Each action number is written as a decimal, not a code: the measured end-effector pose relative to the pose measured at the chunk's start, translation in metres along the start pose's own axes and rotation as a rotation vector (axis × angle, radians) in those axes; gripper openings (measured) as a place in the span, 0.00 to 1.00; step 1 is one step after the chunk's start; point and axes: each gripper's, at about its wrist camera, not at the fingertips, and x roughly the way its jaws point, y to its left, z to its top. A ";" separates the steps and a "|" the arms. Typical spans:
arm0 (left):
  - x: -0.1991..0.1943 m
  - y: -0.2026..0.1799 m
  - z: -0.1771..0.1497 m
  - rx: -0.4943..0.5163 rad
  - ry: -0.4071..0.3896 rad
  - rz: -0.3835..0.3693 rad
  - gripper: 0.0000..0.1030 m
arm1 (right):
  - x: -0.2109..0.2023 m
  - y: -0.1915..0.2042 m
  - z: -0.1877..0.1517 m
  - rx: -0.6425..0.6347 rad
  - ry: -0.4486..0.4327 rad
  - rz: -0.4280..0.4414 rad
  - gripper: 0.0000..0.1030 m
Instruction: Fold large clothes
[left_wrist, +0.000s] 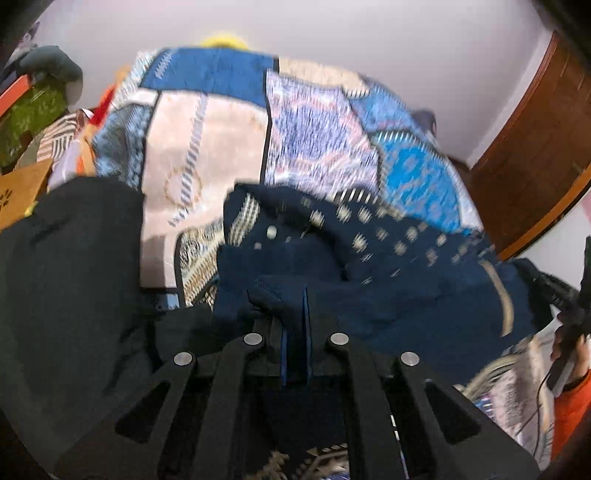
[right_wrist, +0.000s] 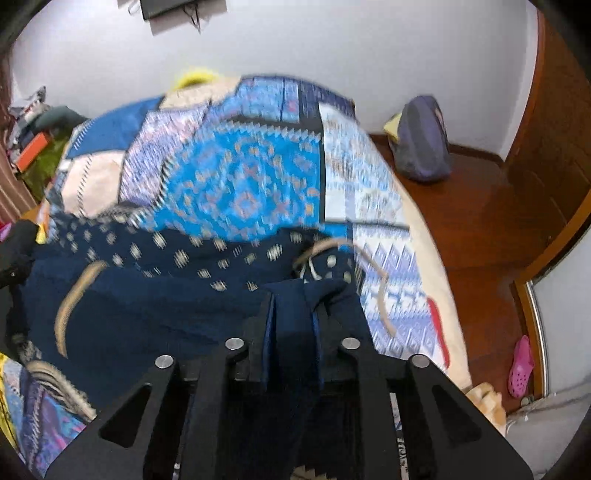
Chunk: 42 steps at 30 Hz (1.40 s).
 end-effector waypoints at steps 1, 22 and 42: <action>0.004 0.000 -0.002 0.010 0.007 0.002 0.07 | 0.004 -0.001 -0.002 -0.002 0.023 0.005 0.19; -0.075 -0.053 -0.050 0.201 -0.061 0.031 0.52 | -0.075 0.051 -0.052 -0.123 -0.001 0.155 0.30; 0.009 -0.064 0.006 0.227 -0.007 0.144 0.55 | -0.008 0.100 0.012 -0.204 0.033 0.072 0.30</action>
